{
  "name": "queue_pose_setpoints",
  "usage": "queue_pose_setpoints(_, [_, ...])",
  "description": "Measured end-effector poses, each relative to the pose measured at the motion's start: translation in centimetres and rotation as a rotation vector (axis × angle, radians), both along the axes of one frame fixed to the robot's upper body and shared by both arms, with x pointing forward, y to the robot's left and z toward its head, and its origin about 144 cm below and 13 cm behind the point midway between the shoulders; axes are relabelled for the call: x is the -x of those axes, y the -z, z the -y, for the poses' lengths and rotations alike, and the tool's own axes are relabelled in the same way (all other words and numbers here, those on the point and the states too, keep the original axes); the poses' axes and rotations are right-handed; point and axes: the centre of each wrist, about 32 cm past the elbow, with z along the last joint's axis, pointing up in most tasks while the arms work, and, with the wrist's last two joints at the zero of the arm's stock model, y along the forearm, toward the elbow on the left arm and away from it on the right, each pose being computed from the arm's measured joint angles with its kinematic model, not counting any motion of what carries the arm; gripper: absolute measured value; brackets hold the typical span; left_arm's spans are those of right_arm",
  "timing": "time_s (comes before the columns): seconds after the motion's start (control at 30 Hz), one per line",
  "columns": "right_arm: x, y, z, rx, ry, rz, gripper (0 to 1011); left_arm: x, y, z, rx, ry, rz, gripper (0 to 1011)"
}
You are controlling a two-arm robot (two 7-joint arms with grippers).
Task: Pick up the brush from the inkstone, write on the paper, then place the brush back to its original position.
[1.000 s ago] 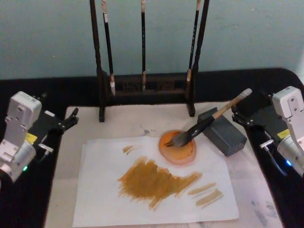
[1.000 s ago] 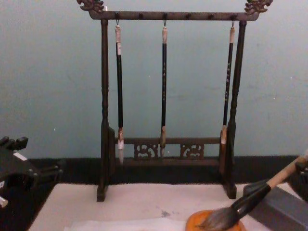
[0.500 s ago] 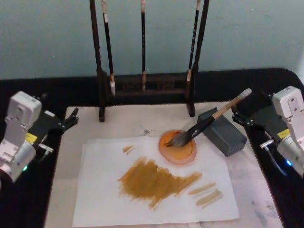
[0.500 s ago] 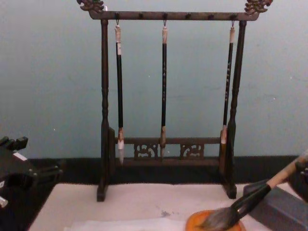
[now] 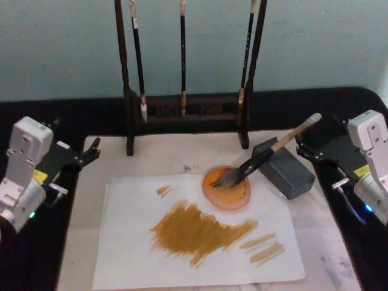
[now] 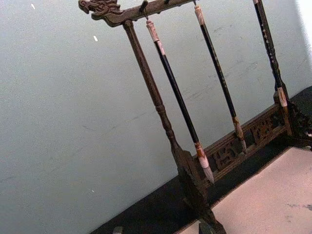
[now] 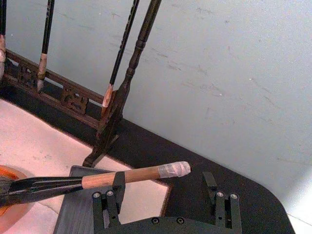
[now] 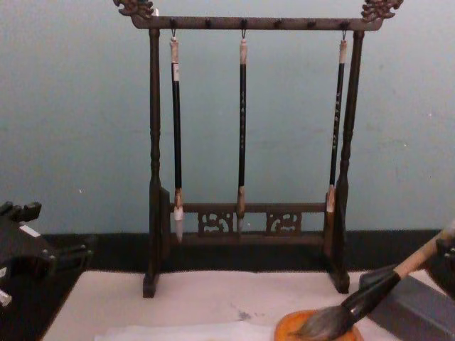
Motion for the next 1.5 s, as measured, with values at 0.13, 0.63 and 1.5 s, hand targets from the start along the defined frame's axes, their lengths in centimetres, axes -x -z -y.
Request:
queue_pose_setpoints(0.13, [0.00,0.00,0.00,0.000,0.000,0.000,1000,0.00,0.00,0.00,0.000,0.000,0.000,1010])
queue_pose_setpoints(0.63, [0.00,0.00,0.00,0.000,0.000,0.000,1000,0.00,0.00,0.00,0.000,0.000,0.000,1010])
queue_pose_setpoints(1.5, [0.00,0.00,0.00,0.000,0.000,0.000,1000,0.00,0.00,0.00,0.000,0.000,0.000,1010])
